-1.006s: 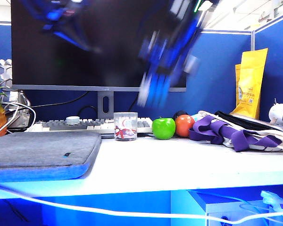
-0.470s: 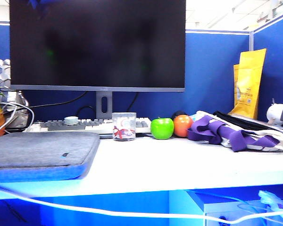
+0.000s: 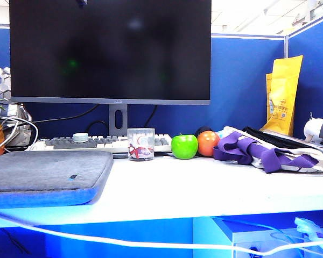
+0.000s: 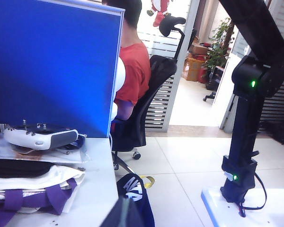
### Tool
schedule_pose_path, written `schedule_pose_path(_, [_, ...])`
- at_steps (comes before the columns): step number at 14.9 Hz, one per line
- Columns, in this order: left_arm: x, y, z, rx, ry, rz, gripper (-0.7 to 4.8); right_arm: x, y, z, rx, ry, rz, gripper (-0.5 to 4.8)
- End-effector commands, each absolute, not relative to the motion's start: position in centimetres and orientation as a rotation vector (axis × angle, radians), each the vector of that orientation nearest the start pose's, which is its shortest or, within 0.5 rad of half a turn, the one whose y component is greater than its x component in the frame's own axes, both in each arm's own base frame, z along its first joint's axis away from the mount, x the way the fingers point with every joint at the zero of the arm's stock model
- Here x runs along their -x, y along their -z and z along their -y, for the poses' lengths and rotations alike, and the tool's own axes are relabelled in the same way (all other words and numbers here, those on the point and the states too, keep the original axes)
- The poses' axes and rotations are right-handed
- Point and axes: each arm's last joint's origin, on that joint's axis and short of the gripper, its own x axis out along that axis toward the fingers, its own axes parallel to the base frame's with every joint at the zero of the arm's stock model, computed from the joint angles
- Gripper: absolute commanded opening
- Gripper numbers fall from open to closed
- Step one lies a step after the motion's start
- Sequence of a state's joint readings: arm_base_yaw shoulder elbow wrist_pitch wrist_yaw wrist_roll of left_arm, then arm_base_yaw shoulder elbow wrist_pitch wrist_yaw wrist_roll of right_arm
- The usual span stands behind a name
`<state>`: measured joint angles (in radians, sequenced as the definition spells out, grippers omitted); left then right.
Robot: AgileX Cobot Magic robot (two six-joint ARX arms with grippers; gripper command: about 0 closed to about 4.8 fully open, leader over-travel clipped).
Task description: Rotate the Rubik's Cube so that its red face is facing towards you.
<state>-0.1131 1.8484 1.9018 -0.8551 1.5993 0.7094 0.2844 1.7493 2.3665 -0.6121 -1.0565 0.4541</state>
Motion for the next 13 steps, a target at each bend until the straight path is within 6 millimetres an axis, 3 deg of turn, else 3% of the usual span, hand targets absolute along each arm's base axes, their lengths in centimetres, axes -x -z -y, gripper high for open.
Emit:
schedule_pose_path(1, [-37.3,-38.5,7.2,0.068,1.719,-0.017,-0.06,-30.9,-53.7,-11.4,-0.375,-1.305,-0.377,-0.02])
schedule_pose_path(5, [-37.1,-38.3,6.7,0.094,1.700,-0.054,-0.06,-34.8,-50.1,-11.2,-0.398,-1.207,-0.490,-0.02])
schedule_pose_path(10, [-37.5,-37.6,4.2,0.052,1.522,-0.191,-0.05,-37.1,-47.0,-10.4,-0.435,-1.083,-0.634,-0.02])
schedule_pose_path(13, [-37.4,-37.5,3.9,0.058,1.509,-0.205,-0.05,-38.8,-44.6,-11.0,-0.510,-1.152,-0.746,-0.02])
